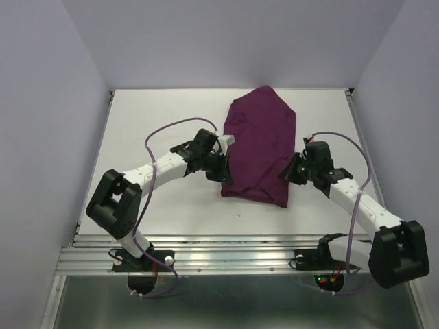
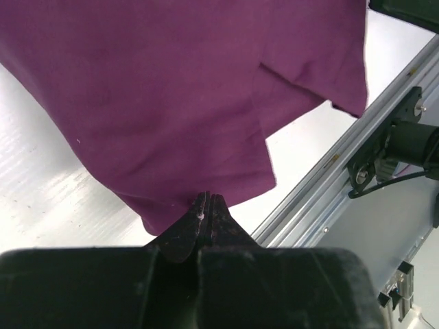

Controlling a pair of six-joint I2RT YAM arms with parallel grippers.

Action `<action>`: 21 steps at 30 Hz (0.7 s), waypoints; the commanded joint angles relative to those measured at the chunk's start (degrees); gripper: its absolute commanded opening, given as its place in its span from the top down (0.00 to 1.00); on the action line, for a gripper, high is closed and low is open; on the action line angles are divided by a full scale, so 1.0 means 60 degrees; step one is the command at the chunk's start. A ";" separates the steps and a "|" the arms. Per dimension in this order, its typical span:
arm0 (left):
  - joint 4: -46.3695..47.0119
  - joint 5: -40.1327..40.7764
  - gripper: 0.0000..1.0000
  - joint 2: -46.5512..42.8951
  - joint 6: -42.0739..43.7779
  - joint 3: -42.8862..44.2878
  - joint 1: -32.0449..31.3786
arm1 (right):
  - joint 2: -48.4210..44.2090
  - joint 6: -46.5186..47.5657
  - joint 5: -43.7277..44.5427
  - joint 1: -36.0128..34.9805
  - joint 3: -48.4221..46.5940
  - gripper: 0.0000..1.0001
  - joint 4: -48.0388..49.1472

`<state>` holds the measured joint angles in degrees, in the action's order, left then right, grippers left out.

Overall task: Prepare the surgical pack
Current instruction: Pack the surgical kit at the center of the board.

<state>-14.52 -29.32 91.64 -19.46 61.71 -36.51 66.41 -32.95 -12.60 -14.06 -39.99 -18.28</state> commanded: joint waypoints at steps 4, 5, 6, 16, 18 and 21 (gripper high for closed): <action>0.1394 -0.0197 1.00 0.0385 -0.0667 -0.1026 -0.0359 | -0.0785 -0.1040 -0.0274 -0.0263 0.1607 0.99 0.0130; 0.1439 -0.0153 1.00 0.0474 -0.0667 -0.1086 -0.0360 | -0.0800 -0.1071 -0.0287 -0.0263 0.1770 0.99 0.0248; 0.1454 -0.0123 1.00 0.0576 -0.0638 -0.1144 -0.0374 | -0.0771 -0.1085 -0.0273 -0.0263 0.1975 0.99 0.0409; -0.0287 0.0902 1.00 -0.0694 -0.0169 -0.0661 -0.0374 | -0.1766 -0.0633 0.2680 -0.0263 0.0852 0.99 -0.0994; -0.0391 0.1034 1.00 -0.0989 -0.0242 -0.0792 -0.0389 | -0.1651 -0.0457 0.3534 -0.0263 0.0078 0.99 -0.1128; -0.0144 0.1093 1.00 -0.1414 -0.0608 -0.1493 -0.0492 | -0.0207 -0.0090 0.3901 -0.0263 -0.0976 0.99 -0.0821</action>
<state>-15.05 -24.64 87.46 -22.04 55.57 -38.61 58.33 -37.21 1.67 -15.42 -37.01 -23.70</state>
